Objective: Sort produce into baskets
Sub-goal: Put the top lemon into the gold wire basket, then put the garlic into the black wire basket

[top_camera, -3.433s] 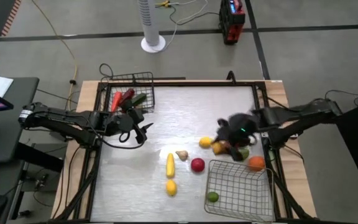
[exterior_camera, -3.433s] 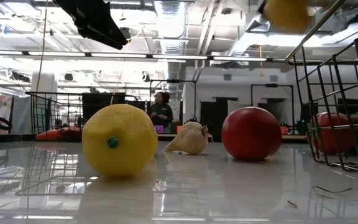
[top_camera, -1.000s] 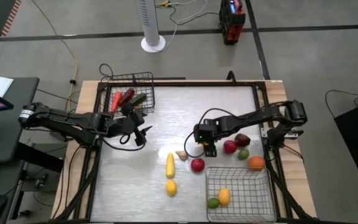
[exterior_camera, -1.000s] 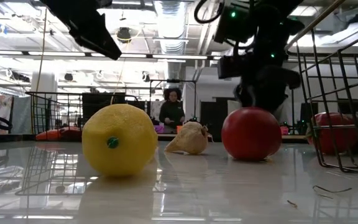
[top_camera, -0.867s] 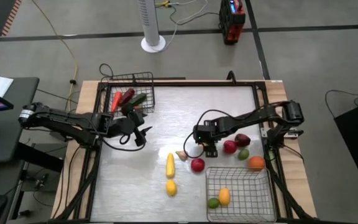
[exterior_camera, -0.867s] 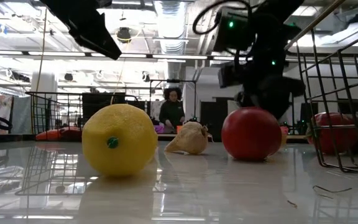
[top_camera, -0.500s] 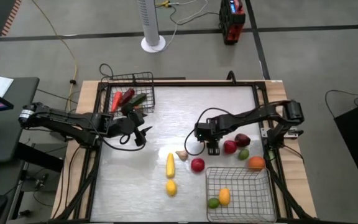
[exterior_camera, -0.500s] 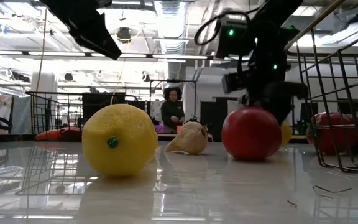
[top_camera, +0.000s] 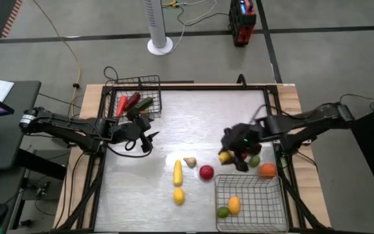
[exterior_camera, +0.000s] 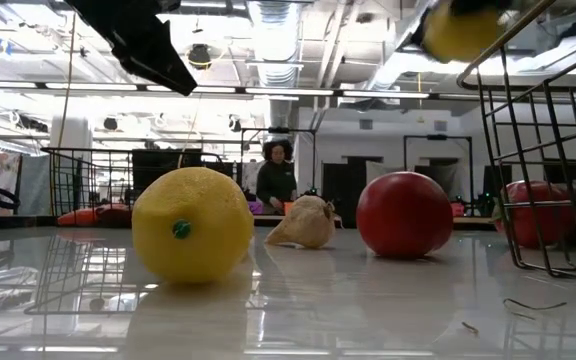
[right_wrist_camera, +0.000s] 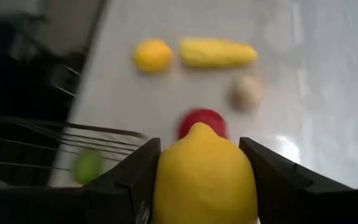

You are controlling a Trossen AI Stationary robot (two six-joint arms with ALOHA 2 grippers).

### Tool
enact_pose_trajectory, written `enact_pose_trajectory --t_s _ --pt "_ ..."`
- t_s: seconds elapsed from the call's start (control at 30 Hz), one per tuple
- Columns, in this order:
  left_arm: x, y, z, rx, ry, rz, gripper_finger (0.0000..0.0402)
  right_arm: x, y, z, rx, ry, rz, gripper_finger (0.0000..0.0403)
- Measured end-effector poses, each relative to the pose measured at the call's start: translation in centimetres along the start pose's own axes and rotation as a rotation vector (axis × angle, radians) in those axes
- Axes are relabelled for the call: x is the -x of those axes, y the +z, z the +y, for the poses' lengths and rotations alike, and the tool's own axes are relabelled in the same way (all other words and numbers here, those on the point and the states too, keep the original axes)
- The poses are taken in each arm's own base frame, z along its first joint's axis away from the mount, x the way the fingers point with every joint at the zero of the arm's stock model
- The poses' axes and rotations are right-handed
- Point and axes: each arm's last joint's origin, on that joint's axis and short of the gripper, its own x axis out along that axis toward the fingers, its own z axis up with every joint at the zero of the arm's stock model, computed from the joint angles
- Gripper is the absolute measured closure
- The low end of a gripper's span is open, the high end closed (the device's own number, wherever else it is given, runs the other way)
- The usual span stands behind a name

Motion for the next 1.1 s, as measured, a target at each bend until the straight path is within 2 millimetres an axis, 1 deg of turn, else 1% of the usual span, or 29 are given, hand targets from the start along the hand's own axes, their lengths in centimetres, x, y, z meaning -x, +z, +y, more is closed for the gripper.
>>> enact_pose_trajectory --t_s 0.1,0.17,0.23,0.33,0.4,0.53,0.63,0.73,0.8,0.97,1.1 --pt "0.0 0.2 -0.1 0.015 -0.008 -0.021 0.0138 0.6 -0.6 2.6 -0.039 0.074 0.005 0.0173" --pt "0.0 0.4 -0.1 0.025 -0.025 -0.036 0.0138 0.3 -1.3 4.1 -0.072 0.111 0.044 0.0171" --pt "0.0 0.6 -0.3 0.036 -0.066 -0.051 0.0138 -0.4 -2.1 5.2 -0.097 0.107 0.079 0.0169" --pt "-0.6 0.9 -1.0 0.047 -0.162 -0.058 0.0138 -1.9 -3.7 6.1 -0.172 0.068 0.145 0.0160" --pt "-1.3 1.0 -1.7 0.043 -0.232 -0.043 0.0138 -2.7 -4.6 6.6 -0.228 0.056 0.198 0.0149" --pt "-3.2 0.9 -3.6 0.014 -0.363 -0.015 0.0138 -3.0 -5.2 7.7 -0.260 0.068 0.231 0.0129" --pt "-5.0 0.5 -5.4 -0.014 -0.433 0.001 0.0138 -2.5 -5.4 8.1 -0.261 0.061 0.211 0.0121" --pt "-7.0 -0.1 -7.1 -0.050 -0.487 0.038 0.0138 -1.2 -5.3 8.2 -0.247 0.030 0.147 0.0118" --pt "-8.1 -0.2 -8.0 -0.096 -0.507 0.068 0.0138 -0.2 -5.4 7.8 -0.227 -0.020 0.117 0.0118" --pt "-10.8 0.5 -10.3 -0.202 -0.573 0.100 0.0138 2.7 -5.6 6.5 -0.194 -0.185 -0.001 0.0117" --pt "-12.9 0.4 -11.8 -0.316 -0.603 0.128 0.0138 3.8 -5.6 5.5 -0.190 -0.256 -0.047 0.0117"
